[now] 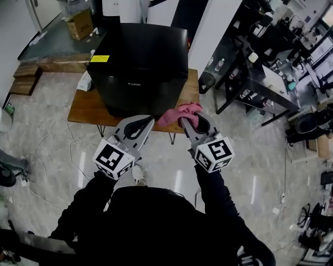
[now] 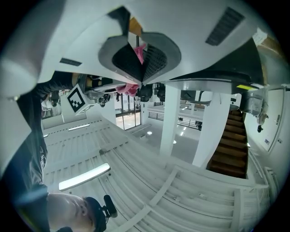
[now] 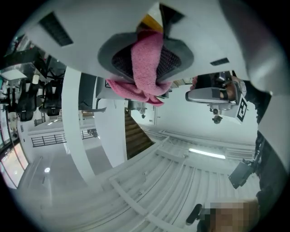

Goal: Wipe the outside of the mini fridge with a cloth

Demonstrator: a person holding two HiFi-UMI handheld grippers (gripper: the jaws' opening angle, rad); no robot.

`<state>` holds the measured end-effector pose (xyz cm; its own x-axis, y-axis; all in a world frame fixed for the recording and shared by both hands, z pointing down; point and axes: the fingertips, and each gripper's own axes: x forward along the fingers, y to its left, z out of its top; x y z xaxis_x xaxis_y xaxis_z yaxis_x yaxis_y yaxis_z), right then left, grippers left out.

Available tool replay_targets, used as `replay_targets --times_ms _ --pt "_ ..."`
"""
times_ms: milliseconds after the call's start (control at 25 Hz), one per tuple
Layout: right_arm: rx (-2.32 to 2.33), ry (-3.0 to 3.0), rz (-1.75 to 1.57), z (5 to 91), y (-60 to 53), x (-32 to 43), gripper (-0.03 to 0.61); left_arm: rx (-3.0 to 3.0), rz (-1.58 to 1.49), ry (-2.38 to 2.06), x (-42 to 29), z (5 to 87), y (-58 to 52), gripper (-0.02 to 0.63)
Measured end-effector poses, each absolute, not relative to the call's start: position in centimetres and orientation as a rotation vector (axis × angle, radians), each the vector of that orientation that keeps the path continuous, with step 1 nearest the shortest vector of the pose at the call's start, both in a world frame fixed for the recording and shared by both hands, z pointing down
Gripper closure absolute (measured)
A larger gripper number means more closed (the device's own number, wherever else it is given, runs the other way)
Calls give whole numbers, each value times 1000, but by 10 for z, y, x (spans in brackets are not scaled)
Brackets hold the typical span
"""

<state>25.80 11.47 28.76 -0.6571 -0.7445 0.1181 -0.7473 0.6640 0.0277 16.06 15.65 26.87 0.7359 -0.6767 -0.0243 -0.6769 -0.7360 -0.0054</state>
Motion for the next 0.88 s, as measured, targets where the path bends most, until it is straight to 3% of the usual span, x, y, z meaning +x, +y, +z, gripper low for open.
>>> replay_targets --times_ms 400,880 --pt "1359 -2630 -60 235 -44 225 477 -2929 52 942 133 213 18 607" --pt "1004 -2329 140 301 -169 225 479 -2907 -20 1006 152 194 -100 607"
